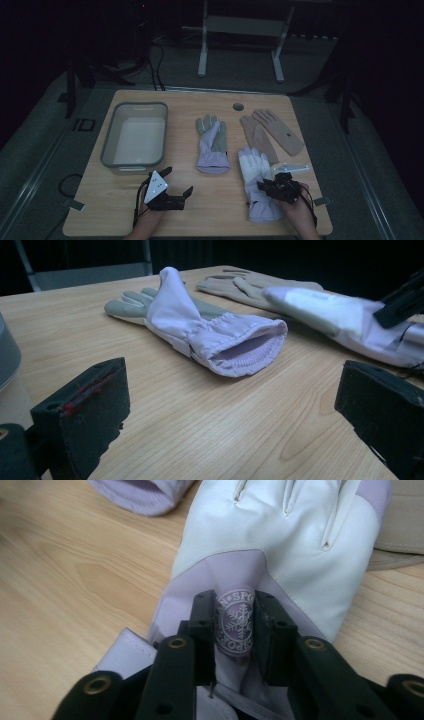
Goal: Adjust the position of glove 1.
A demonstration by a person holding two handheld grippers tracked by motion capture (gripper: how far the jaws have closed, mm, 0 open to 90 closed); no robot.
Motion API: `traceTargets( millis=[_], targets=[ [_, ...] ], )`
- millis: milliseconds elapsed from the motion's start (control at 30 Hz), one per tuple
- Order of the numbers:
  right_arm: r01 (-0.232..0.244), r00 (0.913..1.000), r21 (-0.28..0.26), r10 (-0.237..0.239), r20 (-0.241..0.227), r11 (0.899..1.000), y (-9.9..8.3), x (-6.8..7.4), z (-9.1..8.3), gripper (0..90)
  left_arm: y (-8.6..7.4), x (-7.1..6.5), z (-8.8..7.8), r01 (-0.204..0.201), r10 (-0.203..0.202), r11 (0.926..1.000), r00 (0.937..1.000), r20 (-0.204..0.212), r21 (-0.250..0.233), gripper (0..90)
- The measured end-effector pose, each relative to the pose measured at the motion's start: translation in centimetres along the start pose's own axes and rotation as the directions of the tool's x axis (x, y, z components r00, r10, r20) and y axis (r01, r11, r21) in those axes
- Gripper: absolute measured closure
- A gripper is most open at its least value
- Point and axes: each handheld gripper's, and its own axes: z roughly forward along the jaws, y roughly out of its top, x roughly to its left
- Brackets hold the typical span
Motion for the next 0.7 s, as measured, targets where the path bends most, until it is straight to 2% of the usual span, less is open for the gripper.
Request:
traceTargets(
  millis=[200, 233, 433, 700],
  targets=[
    [-0.027, 0.9996, -0.061, 0.026, -0.008, 0.998, 0.7, 0.4, -1.5, 75.7, 0.0, 0.0, 0.0, -0.001, 0.001, 1.0000, 1.0000, -0.001, 0.000, 1.5],
    [-0.028, 0.9996, -0.091, 0.027, -0.006, 0.995, 1.3, 0.7, -2.4, 75.7, 0.0, 0.0, 0.0, -0.003, 0.003, 1.0000, 1.0000, -0.002, 0.000, 1.5],
    [-0.018, 0.9998, -0.152, 0.020, 0.008, 0.988, 3.9, 1.2, -3.8, 75.7, 0.0, 0.0, 0.0, -0.003, 0.003, 1.0000, 1.0000, -0.001, 0.000, 1.5],
    [-0.011, 0.9999, -0.209, 0.012, 0.003, 0.978, 7.9, 2.0, -4.1, 75.5, 0.0, 0.0, 0.0, -0.008, 0.008, 1.0000, 1.0000, 0.000, 0.001, 1.5]
  ],
)
